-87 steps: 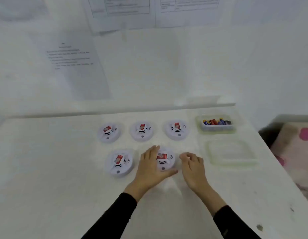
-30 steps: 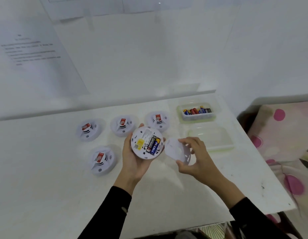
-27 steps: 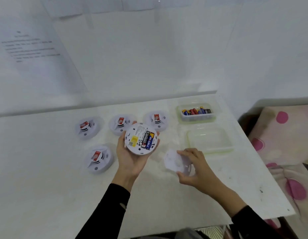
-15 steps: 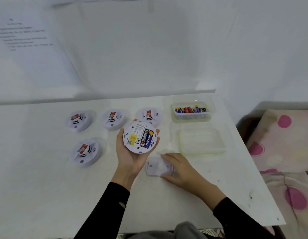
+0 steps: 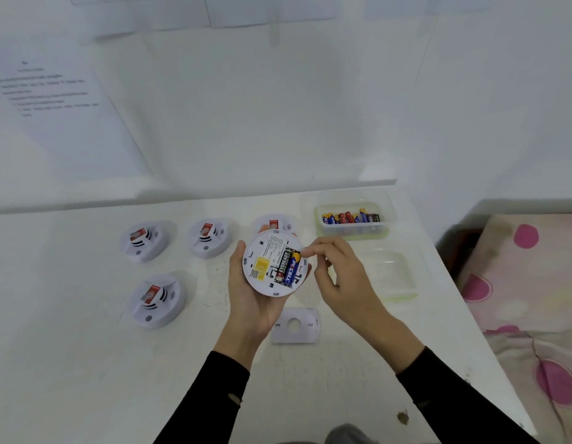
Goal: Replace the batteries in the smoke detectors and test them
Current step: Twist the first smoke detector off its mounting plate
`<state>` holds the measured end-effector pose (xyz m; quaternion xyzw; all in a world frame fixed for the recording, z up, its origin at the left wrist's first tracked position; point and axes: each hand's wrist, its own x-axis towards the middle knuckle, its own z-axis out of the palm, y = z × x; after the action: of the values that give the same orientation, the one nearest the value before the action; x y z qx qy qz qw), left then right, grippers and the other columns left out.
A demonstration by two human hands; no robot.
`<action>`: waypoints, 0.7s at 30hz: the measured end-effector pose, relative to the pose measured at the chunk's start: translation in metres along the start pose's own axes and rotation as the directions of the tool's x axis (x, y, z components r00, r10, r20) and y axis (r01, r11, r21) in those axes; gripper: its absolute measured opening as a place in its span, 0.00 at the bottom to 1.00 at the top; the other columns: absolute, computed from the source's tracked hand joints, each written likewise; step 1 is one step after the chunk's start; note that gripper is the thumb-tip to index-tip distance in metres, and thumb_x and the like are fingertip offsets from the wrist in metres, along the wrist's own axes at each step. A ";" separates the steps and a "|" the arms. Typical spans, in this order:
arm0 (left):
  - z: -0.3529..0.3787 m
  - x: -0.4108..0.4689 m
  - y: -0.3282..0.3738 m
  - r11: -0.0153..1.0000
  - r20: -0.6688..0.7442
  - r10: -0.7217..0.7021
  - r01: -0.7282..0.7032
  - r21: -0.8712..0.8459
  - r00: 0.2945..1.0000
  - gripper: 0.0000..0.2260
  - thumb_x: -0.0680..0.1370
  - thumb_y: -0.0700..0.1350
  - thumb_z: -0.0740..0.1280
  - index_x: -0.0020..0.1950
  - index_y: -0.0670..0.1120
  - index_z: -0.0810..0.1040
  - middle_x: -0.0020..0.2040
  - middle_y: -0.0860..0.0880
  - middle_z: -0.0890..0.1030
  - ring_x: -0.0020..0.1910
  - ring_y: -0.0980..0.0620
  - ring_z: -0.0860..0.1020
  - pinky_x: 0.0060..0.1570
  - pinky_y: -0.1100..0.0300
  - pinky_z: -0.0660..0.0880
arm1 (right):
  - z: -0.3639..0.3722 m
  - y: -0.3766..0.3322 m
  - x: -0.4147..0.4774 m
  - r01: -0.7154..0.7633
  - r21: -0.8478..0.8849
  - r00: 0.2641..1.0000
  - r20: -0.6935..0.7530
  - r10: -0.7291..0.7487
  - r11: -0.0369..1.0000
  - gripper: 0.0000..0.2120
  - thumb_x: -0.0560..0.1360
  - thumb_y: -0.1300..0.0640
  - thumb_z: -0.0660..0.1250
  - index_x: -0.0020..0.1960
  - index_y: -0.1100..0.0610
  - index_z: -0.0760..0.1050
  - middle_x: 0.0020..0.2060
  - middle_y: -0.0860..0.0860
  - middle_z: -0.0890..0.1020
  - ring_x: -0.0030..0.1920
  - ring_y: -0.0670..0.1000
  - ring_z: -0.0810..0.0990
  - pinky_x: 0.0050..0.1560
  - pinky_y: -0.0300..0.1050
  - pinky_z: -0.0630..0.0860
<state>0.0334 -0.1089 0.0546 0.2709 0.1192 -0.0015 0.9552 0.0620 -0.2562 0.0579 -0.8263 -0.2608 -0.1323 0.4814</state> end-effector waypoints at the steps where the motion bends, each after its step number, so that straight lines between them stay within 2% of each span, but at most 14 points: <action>1: 0.002 0.001 0.000 1.000 0.008 -0.015 0.015 0.012 1.000 0.22 0.77 0.60 0.58 0.59 0.50 0.84 0.62 0.41 0.81 0.59 0.42 0.79 0.54 0.45 0.79 | -0.001 0.000 0.002 0.000 -0.028 1.000 0.001 0.000 1.000 0.13 0.73 0.66 0.58 0.52 0.58 0.78 0.51 0.48 0.75 0.54 0.45 0.73 0.53 0.32 0.70; 3: 0.005 0.004 -0.001 0.998 0.026 -0.037 0.036 0.056 0.999 0.23 0.76 0.60 0.58 0.58 0.50 0.85 0.61 0.42 0.81 0.58 0.43 0.79 0.57 0.46 0.77 | -0.002 -0.001 0.006 -0.009 -0.091 1.000 0.007 0.010 0.996 0.13 0.71 0.65 0.56 0.50 0.58 0.77 0.51 0.47 0.73 0.53 0.45 0.71 0.53 0.34 0.69; 6: 0.009 0.009 -0.004 0.991 0.018 -0.046 0.043 0.123 0.999 0.27 0.76 0.60 0.59 0.70 0.48 0.74 0.64 0.41 0.78 0.59 0.44 0.78 0.58 0.48 0.78 | -0.002 -0.003 0.011 -0.068 -0.161 0.998 -0.004 0.068 0.985 0.14 0.69 0.62 0.52 0.46 0.59 0.75 0.50 0.50 0.73 0.52 0.46 0.69 0.55 0.37 0.68; 7: 0.010 0.010 -0.004 0.989 0.017 -0.042 0.039 0.141 0.999 0.27 0.76 0.60 0.59 0.71 0.48 0.72 0.64 0.41 0.78 0.60 0.43 0.77 0.57 0.48 0.78 | -0.001 -0.003 0.013 -0.094 -0.162 0.996 -0.013 0.093 0.982 0.13 0.68 0.63 0.53 0.45 0.60 0.74 0.49 0.51 0.74 0.51 0.47 0.69 0.54 0.39 0.68; 9: 0.011 0.012 -0.005 0.986 0.013 -0.031 0.029 0.162 0.999 0.25 0.77 0.59 0.59 0.70 0.48 0.72 0.64 0.41 0.77 0.60 0.43 0.77 0.55 0.48 0.79 | 0.001 -0.004 0.017 -0.132 -0.157 0.991 -0.028 0.130 0.979 0.11 0.68 0.64 0.54 0.44 0.60 0.74 0.49 0.52 0.74 0.51 0.47 0.69 0.54 0.42 0.69; 12: 0.012 0.014 -0.005 0.985 -0.014 -0.024 0.026 0.172 1.000 0.23 0.77 0.59 0.60 0.68 0.49 0.74 0.64 0.40 0.77 0.60 0.43 0.77 0.54 0.49 0.80 | 0.001 -0.001 0.020 -0.168 -0.117 0.986 -0.038 0.164 0.979 0.10 0.68 0.65 0.54 0.42 0.60 0.74 0.48 0.50 0.72 0.51 0.45 0.69 0.54 0.41 0.69; 15: 0.013 0.015 -0.007 0.986 -0.022 -0.051 0.054 0.157 0.998 0.25 0.76 0.59 0.61 0.70 0.49 0.73 0.68 0.38 0.76 0.61 0.41 0.77 0.55 0.48 0.80 | -0.002 0.000 0.022 -0.217 -0.047 0.976 -0.014 0.217 0.975 0.07 0.72 0.67 0.59 0.40 0.59 0.74 0.46 0.48 0.71 0.50 0.46 0.70 0.51 0.41 0.70; 19: 0.012 0.017 -0.009 0.987 -0.009 -0.041 0.042 0.152 0.999 0.22 0.76 0.59 0.60 0.65 0.50 0.77 0.65 0.39 0.78 0.61 0.41 0.77 0.60 0.44 0.75 | -0.018 -0.008 0.019 -0.263 0.038 0.964 0.059 0.261 0.964 0.05 0.75 0.62 0.65 0.41 0.56 0.73 0.45 0.47 0.74 0.49 0.41 0.70 0.48 0.31 0.64; 21: 0.011 0.017 -0.008 0.991 -0.009 -0.024 0.025 0.132 1.000 0.22 0.77 0.59 0.59 0.65 0.49 0.77 0.64 0.40 0.78 0.61 0.41 0.76 0.65 0.43 0.70 | -0.024 -0.012 0.017 -0.265 0.064 0.959 0.117 0.257 0.962 0.06 0.76 0.57 0.67 0.42 0.51 0.71 0.42 0.43 0.75 0.45 0.40 0.71 0.45 0.29 0.65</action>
<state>0.0522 -0.1206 0.0551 0.3321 0.1258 -0.0203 0.9346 0.0700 -0.2668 0.0871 -0.8397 -0.1801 -0.0124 0.5122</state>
